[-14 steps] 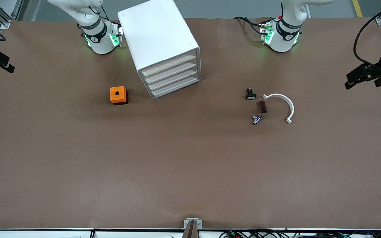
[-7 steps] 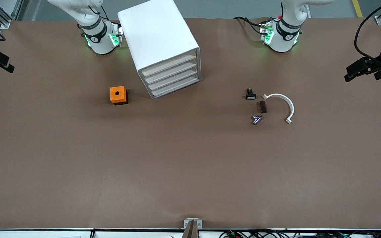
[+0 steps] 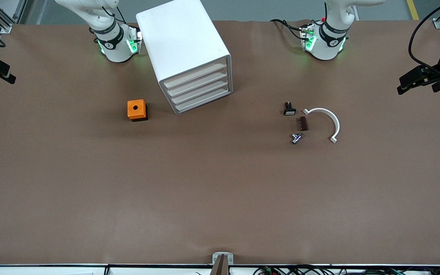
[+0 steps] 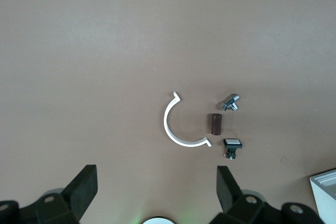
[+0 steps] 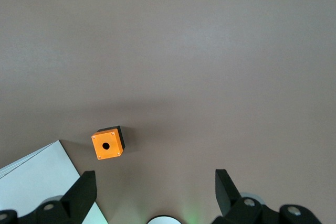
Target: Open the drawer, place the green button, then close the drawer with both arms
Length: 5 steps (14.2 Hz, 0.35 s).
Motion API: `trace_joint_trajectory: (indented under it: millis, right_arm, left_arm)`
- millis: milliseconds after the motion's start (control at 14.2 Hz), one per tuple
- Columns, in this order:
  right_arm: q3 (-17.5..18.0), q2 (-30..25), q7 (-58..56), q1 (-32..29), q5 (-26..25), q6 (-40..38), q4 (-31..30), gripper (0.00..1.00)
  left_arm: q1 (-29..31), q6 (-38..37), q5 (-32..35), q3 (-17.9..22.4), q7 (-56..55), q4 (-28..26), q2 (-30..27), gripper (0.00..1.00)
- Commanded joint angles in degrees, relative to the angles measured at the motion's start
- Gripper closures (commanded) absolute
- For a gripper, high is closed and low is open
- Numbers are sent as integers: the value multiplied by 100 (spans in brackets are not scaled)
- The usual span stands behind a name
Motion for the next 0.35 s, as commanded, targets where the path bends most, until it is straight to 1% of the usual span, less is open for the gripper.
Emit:
trace_joint_trajectory:
  millis: [0, 281]
  right_arm:
    - [64, -88, 56, -50, 26, -43, -31, 0]
    - [82, -79, 38, -32, -132, 71, -22, 0]
  left_arm:
    - [21, -107, -75, 1, 102, 83, -14, 0]
    - [21, -107, -179, 1, 102, 83, -14, 0]
